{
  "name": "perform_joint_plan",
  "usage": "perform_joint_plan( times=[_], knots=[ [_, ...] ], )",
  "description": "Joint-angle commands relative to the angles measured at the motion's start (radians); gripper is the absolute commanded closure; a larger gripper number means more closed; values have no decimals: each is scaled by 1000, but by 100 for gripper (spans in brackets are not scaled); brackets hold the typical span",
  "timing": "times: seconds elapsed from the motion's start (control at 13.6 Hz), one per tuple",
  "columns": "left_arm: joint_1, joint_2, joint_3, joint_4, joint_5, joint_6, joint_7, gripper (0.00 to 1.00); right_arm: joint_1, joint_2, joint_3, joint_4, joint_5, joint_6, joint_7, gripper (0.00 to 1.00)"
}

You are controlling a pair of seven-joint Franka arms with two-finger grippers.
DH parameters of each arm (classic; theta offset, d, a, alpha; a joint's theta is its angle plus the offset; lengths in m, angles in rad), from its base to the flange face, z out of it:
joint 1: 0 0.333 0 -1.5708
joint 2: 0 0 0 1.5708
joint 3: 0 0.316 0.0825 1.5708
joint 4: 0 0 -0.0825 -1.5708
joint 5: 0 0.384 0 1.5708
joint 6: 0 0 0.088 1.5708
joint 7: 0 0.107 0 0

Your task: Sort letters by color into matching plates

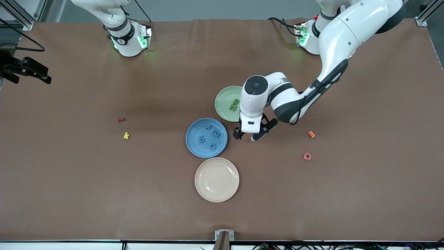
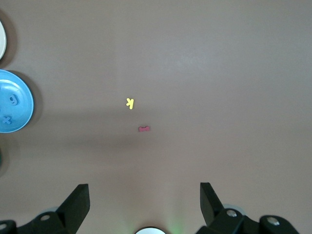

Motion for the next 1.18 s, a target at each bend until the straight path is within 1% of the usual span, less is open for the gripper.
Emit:
perform_joint_plan(
  times=[0.0, 0.15, 0.29, 0.52, 0.66, 0.74, 0.88, 0.96, 1.11],
  knots=[
    [-12, -5, 19, 64, 13, -84, 112, 0, 40, -23, -38, -18, -3, 15, -9, 0],
    [-14, -3, 48, 92, 9, -94, 173, 0, 38, -23, -38, -16, -1, 16, -9, 0],
    [-6, -6, 59, 116, 2, -97, 180, 0, 29, -23, -38, -16, 6, 16, -9, 0],
    [-23, -5, 132, 142, 14, -97, 201, 0, -8, -24, -25, -18, 14, 14, -9, 0],
    [-14, -34, 148, 141, -7, -99, 306, 0, -9, -26, -22, -19, 14, 14, -9, 0],
    [-14, -58, 178, 139, -53, -102, 363, 0, -9, -26, -22, -19, 14, 14, -11, 0],
    [-14, -113, 209, 142, -142, -102, 480, 0, -11, -28, -22, -22, 14, 12, -11, 0],
    [-17, -152, 246, 141, -199, -102, 541, 0, -11, -29, -21, -22, 14, 12, -11, 0],
    [-49, -247, 350, 139, -359, -102, 723, 0, -12, -29, -10, -22, 14, 20, -12, 0]
  ],
)
